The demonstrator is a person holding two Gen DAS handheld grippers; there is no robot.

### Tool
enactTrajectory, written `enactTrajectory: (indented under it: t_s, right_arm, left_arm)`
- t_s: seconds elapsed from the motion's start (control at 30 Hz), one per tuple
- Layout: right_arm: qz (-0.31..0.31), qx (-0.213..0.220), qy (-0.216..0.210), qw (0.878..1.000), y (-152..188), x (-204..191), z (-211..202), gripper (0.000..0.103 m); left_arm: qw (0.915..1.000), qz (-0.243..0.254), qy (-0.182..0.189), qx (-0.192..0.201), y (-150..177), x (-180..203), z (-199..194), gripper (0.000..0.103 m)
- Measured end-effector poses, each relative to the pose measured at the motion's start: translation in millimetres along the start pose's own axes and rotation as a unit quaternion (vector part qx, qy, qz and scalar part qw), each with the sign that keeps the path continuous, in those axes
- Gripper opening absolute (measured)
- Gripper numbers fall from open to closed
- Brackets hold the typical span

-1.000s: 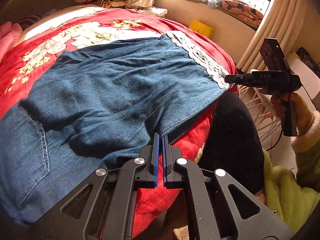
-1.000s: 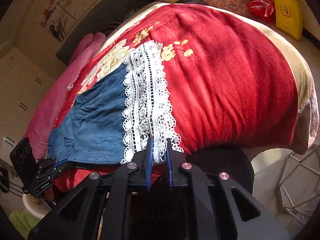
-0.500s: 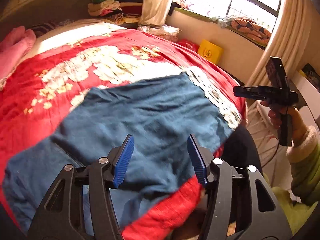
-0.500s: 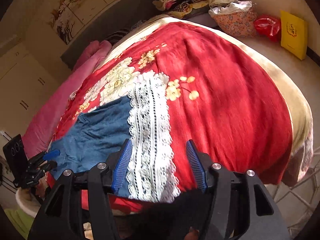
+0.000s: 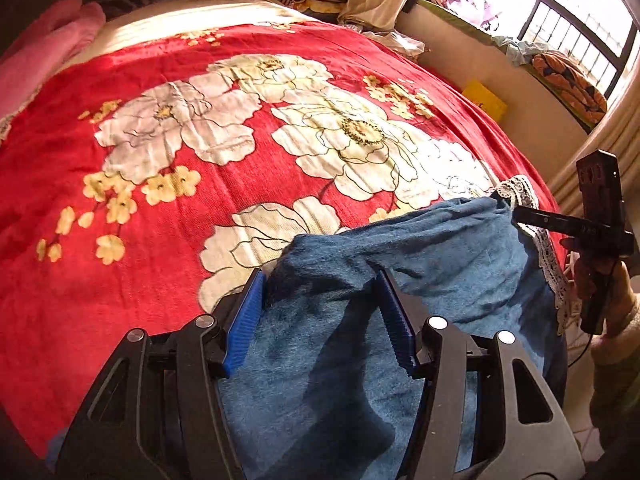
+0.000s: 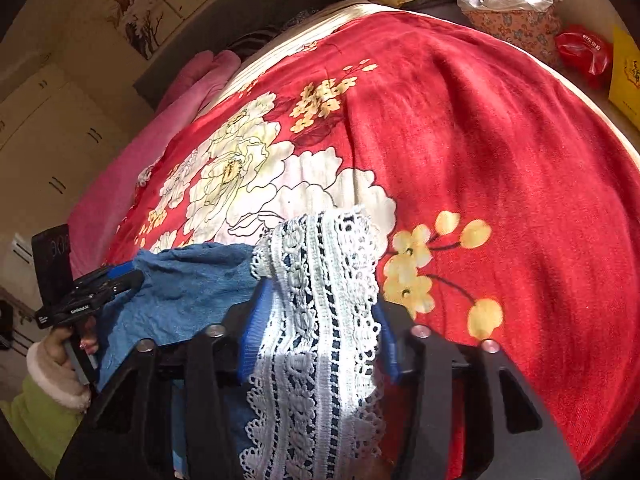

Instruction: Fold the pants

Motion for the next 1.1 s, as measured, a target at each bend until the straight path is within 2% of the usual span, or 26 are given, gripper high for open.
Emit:
enactTrajectory:
  t_s: [0.03, 0.07, 0.13, 0.3, 0.37, 0.47, 0.57, 0.63, 0.7, 0.73, 0.77, 0.8, 0.87, 0.9, 0.93, 1.1]
  right_arm:
    - [0.0, -0.001, -0.007, 1.0, 2, -4, 0, 0.02]
    - [-0.009, 0.002, -0.005, 1.0, 4, -9, -3, 0.015]
    - [-0.031, 0.017, 0.003, 0.999, 5, -17, -11, 0.014]
    - [-0.079, 0.065, 0.013, 0.995, -26, -38, -44, 0.013]
    - [-0.111, 0.072, 0.046, 0.99, -45, -42, -45, 0.013]
    - [-0.125, 0.048, 0.086, 0.987, -67, -33, -21, 0.013]
    - [-0.121, 0.005, 0.118, 0.986, -69, -11, 21, 0.016]
    - [-0.116, -0.017, 0.133, 0.984, -62, 2, 43, 0.02]
    - [-0.101, -0.01, 0.121, 0.988, -61, 8, 46, 0.027]
    - [-0.088, -0.005, 0.112, 0.99, -62, 9, 42, 0.03]
    - [-0.08, 0.001, 0.109, 0.991, -63, 9, 34, 0.038]
    - [-0.073, 0.009, 0.108, 0.991, -64, 9, 23, 0.046]
    - [-0.063, 0.033, 0.096, 0.993, -62, 5, -4, 0.057]
    - [-0.058, 0.047, 0.092, 0.993, -60, 5, -17, 0.06]
    - [-0.052, 0.056, 0.093, 0.993, -56, 6, -31, 0.061]
    - [-0.013, 0.079, 0.072, 0.994, -16, 12, -78, 0.065]
  left_arm:
    - [1.0, 0.0, -0.001, -0.004, 2, 2, 4, 0.021]
    - [0.9999, 0.004, -0.009, -0.007, 4, 4, 7, 0.017]
    - [0.9999, 0.011, -0.011, 0.0, 4, 9, 6, 0.007]
    - [0.9983, 0.027, -0.025, 0.046, -19, 13, -16, 0.006]
    - [0.9974, 0.029, -0.036, 0.056, -31, 13, -17, 0.006]
    - [0.9973, 0.017, -0.05, 0.051, -40, 6, -3, 0.006]
    - [0.9976, 0.0, -0.06, 0.036, -35, -5, 19, 0.006]
    - [0.9976, -0.007, -0.06, 0.033, -29, -9, 26, 0.009]
    - [0.9973, -0.01, -0.061, 0.04, -27, -10, 22, 0.015]
    - [0.9973, -0.016, -0.056, 0.045, -28, -10, 18, 0.017]
    - [0.9971, -0.024, -0.052, 0.051, -28, -10, 11, 0.02]
    - [0.9964, -0.033, -0.051, 0.06, -28, -11, 1, 0.026]
    - [0.9949, -0.038, -0.048, 0.081, -27, -8, -22, 0.033]
    - [0.9939, -0.037, -0.049, 0.092, -25, -6, -34, 0.041]
    - [0.9927, -0.038, -0.054, 0.1, -21, -5, -45, 0.047]
    - [0.9865, -0.084, -0.06, 0.127, 16, -12, -99, 0.057]
Point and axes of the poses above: each gripper's, at about its wrist camera, not at the fingertips, and z roughly the way its jaws point, x to its right, y to its underside, the point moved 9 cm from there along z, roughly the way its jaws point, and after that the axes turned 1 degree about y, right-handed, at the moved point
